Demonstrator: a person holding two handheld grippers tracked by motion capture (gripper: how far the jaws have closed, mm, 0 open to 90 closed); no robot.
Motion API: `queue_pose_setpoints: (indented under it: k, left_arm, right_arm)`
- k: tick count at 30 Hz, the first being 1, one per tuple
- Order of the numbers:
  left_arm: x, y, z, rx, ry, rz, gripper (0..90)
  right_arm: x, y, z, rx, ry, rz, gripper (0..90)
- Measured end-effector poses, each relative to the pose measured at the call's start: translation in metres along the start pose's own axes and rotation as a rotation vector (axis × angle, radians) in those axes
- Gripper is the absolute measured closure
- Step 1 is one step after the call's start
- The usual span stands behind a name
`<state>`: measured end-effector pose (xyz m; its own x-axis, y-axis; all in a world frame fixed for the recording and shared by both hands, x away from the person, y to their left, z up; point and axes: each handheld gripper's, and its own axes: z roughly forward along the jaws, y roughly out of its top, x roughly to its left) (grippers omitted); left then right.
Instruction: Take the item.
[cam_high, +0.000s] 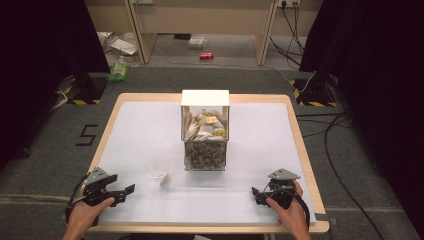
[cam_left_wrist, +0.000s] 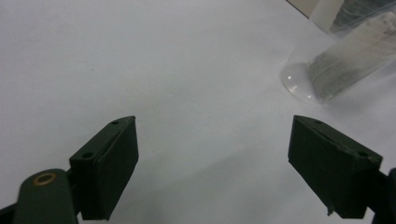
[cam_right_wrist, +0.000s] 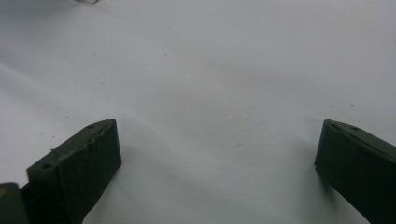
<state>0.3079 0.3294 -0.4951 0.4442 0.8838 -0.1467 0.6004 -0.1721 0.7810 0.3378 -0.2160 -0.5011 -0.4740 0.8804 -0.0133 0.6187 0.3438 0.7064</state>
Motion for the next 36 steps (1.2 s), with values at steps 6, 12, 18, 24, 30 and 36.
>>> queue_pose_setpoints:
  k: [6, 12, 18, 24, 30, 36]
  left_arm:
    - [0.0, -0.006, -0.002, -0.001, 0.002, 0.0, 15.5]
    - [-0.003, -0.012, -0.007, -0.016, 0.008, 0.008, 15.5]
    - [-0.01, -0.017, -0.01, -0.029, 0.028, 0.042, 15.5]
    - [-0.019, -0.025, -0.01, -0.036, 0.041, 0.07, 15.4]
    - [-0.021, -0.038, -0.01, -0.073, 0.054, 0.034, 15.4]
    - [-0.026, -0.046, -0.009, -0.11, 0.084, 0.046, 15.0]
  right_arm:
    - [0.0, 0.0, 0.0, 0.001, 0.0, 0.003, 0.9]
    - [0.0, 0.0, 0.0, 0.0, 0.0, 0.001, 1.0]
    - [0.0, 0.0, 0.0, 0.0, 0.0, 0.002, 0.9]
    - [0.0, 0.0, 0.0, 0.001, 0.0, 0.005, 0.9]
    - [0.0, 0.0, 0.0, 0.0, 0.0, 0.001, 1.0]
    - [0.0, 0.0, 0.0, 0.0, 0.0, 0.0, 1.0]
